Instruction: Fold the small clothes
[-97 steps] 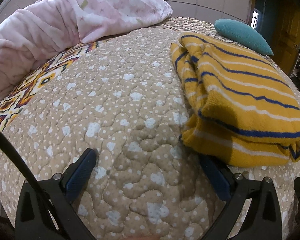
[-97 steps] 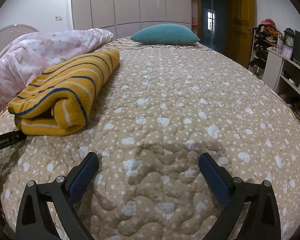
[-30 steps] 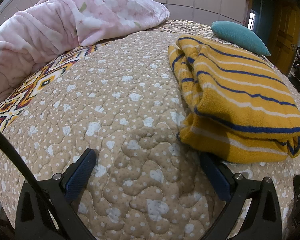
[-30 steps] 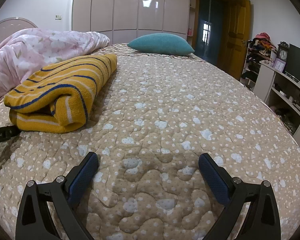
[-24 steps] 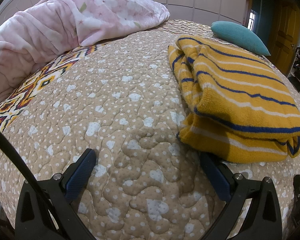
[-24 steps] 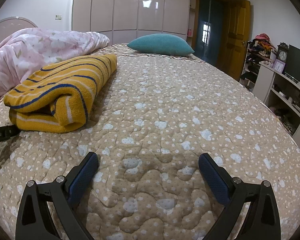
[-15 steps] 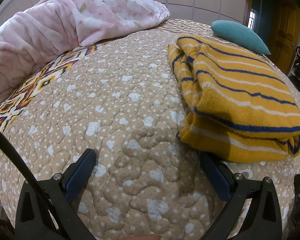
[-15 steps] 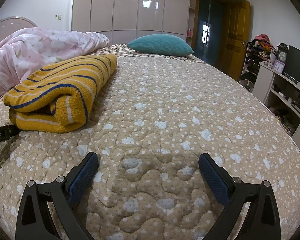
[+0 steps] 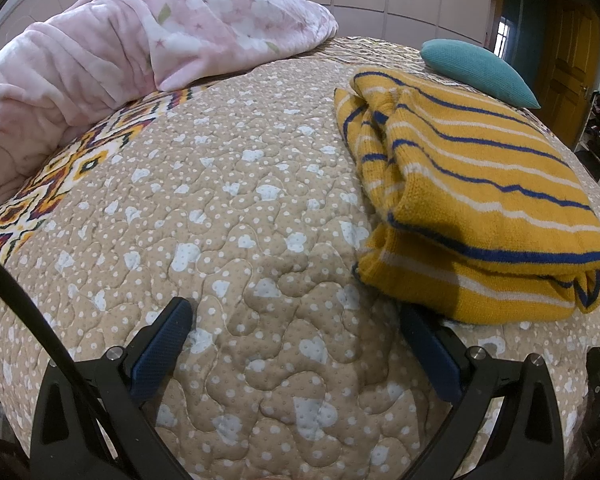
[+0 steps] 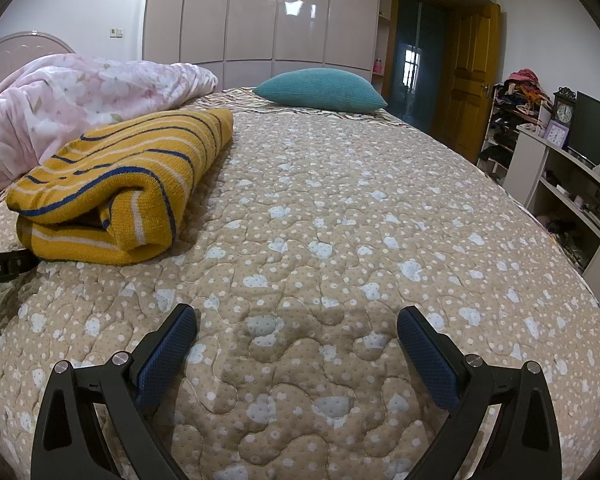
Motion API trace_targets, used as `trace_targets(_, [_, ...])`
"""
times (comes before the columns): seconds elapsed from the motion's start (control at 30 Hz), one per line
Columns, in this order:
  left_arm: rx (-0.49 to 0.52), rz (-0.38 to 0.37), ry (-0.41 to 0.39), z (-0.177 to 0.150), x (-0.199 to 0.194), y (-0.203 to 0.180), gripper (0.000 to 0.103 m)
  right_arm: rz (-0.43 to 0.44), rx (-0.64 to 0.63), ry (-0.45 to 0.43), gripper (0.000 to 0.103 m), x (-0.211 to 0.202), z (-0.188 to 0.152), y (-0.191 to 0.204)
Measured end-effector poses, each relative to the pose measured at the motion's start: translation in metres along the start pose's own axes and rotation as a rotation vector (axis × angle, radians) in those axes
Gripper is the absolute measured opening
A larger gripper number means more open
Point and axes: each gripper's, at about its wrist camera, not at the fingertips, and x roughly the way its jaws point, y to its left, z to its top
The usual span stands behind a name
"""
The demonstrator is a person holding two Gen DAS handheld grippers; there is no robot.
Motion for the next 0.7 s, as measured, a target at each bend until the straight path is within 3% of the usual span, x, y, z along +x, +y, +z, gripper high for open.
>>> trace_targets(0.23, [0.002,-0.003,-0.001,0.000,0.000,0.001,0.103,-0.008,-0.005,0.021,0.103,0.001,0.000,0.001])
trace_targets(0.53, [0.003,-0.003,-0.001,0.000,0.000,0.001,0.103,0.041,0.003,0.161,0.103,0.024,0.030,-0.003])
trace_targets(0.6, [0.004,-0.002,0.000,0.001,0.001,0.000,0.103,0.083,-0.011,0.150,0.099,0.022,0.041,-0.002])
trace_targets(0.7, [0.003,-0.003,-0.002,0.000,0.000,0.000,0.103,0.090,0.004,0.037,0.097,-0.001,0.068,-0.007])
